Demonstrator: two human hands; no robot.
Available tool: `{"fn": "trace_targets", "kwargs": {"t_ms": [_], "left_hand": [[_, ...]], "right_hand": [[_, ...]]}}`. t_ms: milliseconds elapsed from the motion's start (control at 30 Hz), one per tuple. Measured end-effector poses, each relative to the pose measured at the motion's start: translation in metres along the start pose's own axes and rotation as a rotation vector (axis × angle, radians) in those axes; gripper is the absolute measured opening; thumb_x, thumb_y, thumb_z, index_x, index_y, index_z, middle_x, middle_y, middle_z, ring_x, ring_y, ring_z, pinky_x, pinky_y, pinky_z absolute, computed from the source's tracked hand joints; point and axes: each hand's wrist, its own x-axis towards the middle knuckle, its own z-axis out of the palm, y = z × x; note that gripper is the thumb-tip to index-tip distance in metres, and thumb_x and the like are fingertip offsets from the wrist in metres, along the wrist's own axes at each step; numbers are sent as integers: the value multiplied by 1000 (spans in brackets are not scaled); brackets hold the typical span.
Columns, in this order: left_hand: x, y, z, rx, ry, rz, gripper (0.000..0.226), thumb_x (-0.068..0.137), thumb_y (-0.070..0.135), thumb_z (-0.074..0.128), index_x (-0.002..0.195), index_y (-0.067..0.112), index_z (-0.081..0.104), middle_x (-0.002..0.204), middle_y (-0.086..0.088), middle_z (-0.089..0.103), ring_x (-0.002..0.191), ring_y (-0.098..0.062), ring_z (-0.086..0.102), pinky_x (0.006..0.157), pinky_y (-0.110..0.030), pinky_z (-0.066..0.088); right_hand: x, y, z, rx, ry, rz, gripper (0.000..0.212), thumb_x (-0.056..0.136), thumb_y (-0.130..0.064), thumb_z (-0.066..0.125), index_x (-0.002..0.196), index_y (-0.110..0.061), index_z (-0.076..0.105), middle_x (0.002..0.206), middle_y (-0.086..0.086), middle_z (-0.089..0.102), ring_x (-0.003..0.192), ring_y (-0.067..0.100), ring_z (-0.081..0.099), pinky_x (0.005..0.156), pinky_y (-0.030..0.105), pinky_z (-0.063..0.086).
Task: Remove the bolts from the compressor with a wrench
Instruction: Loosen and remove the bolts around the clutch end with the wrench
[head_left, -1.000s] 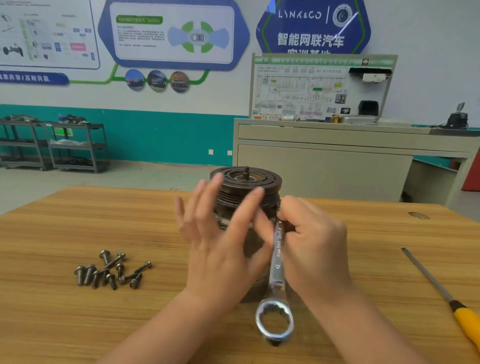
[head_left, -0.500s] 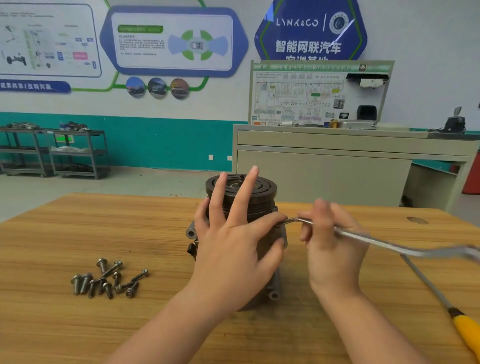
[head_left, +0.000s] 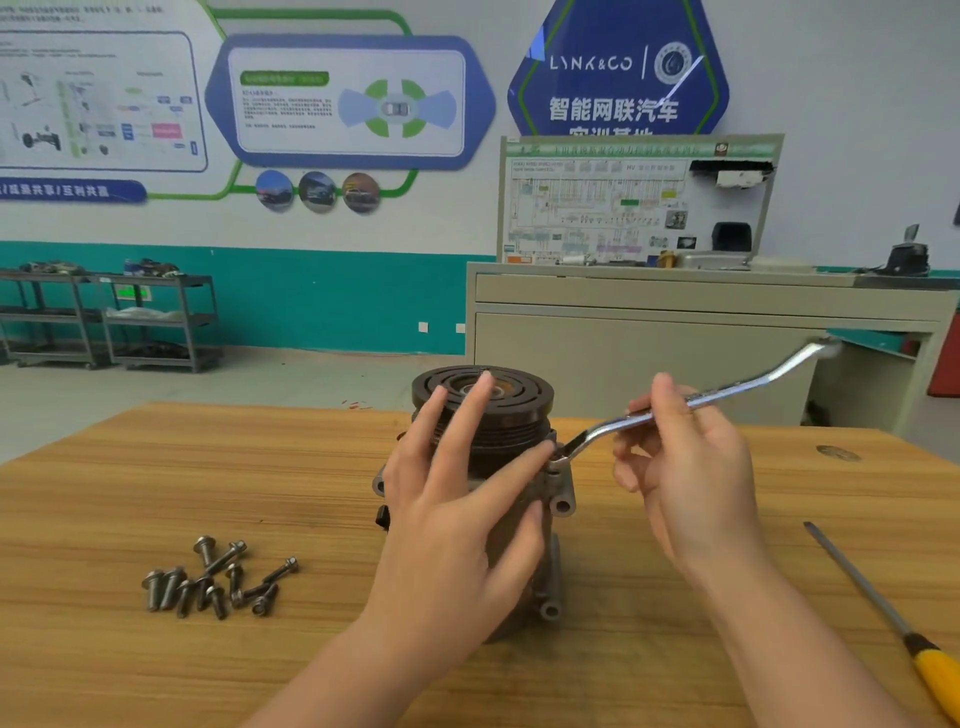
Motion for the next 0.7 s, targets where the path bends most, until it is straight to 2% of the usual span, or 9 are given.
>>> {"fn": "trace_targets", "kwargs": {"t_ms": [133,233,300,367,467,533,600,700], "left_hand": [[1,-7,-8,-188,159,-111,39,88,33,53,127,35,55,151,8,26,141,-9,21,113,-18,17],[5,-6,-10,-284,193,-238,38,87,39,49,124,45,47,146,7,29,138,1,23,109,-9,19],[4,-6,-10,-329,178,-309,40,84,45,47,124,48,40,145,9,30,137,4,24,110,-13,23],[3,-6,-10,-346,153,-374,46,82,51,46,125,51,32,143,14,27,138,1,24,111,-19,26],[2,-6,-9,-328,139,-427,56,79,60,46,128,52,21,138,23,26,136,-1,25,108,-13,23],[0,-5,-7,-308,129,-444,70,76,65,49,136,43,20,133,27,24,135,-1,26,108,-16,22],[-1,-5,-6,-289,114,-446,86,73,68,52,144,35,18,133,26,23,134,-5,26,110,-23,24],[-2,-4,-5,-259,90,-431,92,72,68,55,147,28,18,136,19,24,134,-10,28,113,-34,27]], "right_hand": [[-18,-12,13,-218,-174,-400,17,98,-46,47,87,-41,57,83,-5,70,56,19,66,44,26,50],[-25,-14,18,-241,-164,-572,10,96,-51,49,90,-45,54,82,0,70,57,17,68,48,27,53],[-25,-13,18,-215,-97,-601,10,96,-48,51,89,-40,49,77,2,69,52,16,67,44,26,51],[-24,-11,16,-206,-19,-587,19,96,-44,52,84,-30,46,72,4,68,47,16,65,40,25,49],[-23,-7,14,-275,48,-600,24,98,-41,49,76,-31,50,69,1,68,46,14,65,40,27,49],[-22,-2,13,-348,44,-645,29,100,-34,49,73,-25,54,67,-1,67,45,11,63,41,28,49],[-24,2,12,-399,9,-681,36,100,-30,47,71,-11,56,64,-2,65,47,8,62,45,24,49],[-25,2,11,-474,-37,-700,46,101,-39,45,72,-5,56,59,-8,62,51,5,62,52,20,49]]}}
